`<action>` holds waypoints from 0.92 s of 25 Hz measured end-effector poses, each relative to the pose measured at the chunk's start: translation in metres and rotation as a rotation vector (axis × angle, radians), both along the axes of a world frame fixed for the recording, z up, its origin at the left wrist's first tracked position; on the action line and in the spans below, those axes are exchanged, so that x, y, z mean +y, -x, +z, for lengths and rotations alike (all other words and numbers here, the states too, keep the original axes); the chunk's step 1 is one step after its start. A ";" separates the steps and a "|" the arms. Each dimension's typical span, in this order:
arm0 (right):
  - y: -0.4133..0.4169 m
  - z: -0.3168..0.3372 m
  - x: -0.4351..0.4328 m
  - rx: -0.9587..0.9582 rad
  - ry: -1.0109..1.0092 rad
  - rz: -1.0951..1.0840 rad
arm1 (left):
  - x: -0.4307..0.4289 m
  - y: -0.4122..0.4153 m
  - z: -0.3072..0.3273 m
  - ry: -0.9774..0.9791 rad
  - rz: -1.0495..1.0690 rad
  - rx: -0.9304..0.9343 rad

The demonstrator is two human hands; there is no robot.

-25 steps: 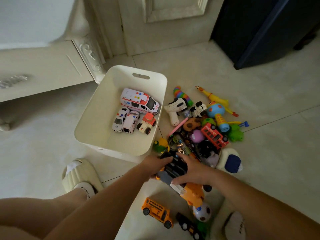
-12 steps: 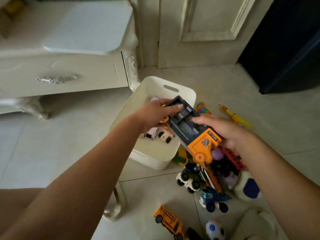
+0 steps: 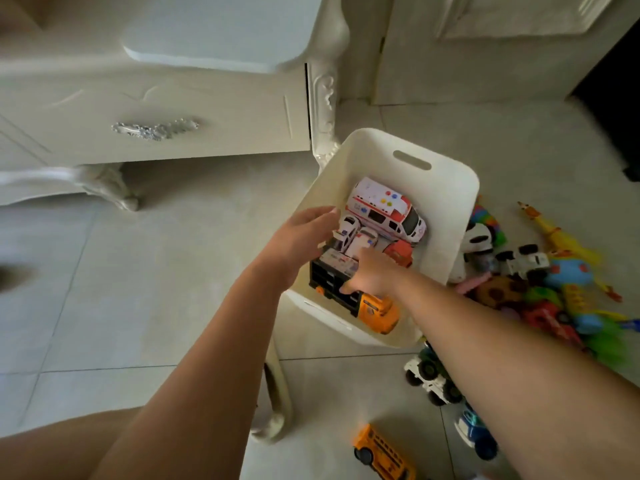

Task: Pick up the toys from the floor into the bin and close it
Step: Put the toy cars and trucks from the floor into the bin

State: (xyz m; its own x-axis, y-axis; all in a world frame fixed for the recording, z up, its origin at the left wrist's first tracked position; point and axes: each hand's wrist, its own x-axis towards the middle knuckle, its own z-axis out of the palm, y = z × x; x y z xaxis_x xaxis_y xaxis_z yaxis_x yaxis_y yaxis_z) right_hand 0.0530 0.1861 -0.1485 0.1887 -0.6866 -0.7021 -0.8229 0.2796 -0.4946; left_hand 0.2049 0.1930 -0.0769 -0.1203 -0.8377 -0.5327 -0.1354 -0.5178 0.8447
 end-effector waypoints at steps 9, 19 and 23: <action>-0.040 -0.046 0.011 0.098 -0.128 0.211 | 0.005 -0.007 -0.025 -0.064 0.017 -0.034; 0.039 0.059 0.025 -0.286 0.438 -0.367 | 0.037 0.062 0.026 0.083 -0.048 0.059; 0.104 0.087 0.079 -0.301 0.672 -0.776 | 0.077 0.116 0.035 0.047 -0.490 0.040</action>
State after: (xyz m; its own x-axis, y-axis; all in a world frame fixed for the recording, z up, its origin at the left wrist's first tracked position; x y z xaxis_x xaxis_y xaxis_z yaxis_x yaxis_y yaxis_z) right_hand -0.0508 0.2650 -0.0615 -0.3632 -0.9223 -0.1321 -0.3557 0.2683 -0.8953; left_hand 0.0884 0.2698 -0.0420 -0.5254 -0.7005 -0.4829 -0.3208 -0.3626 0.8750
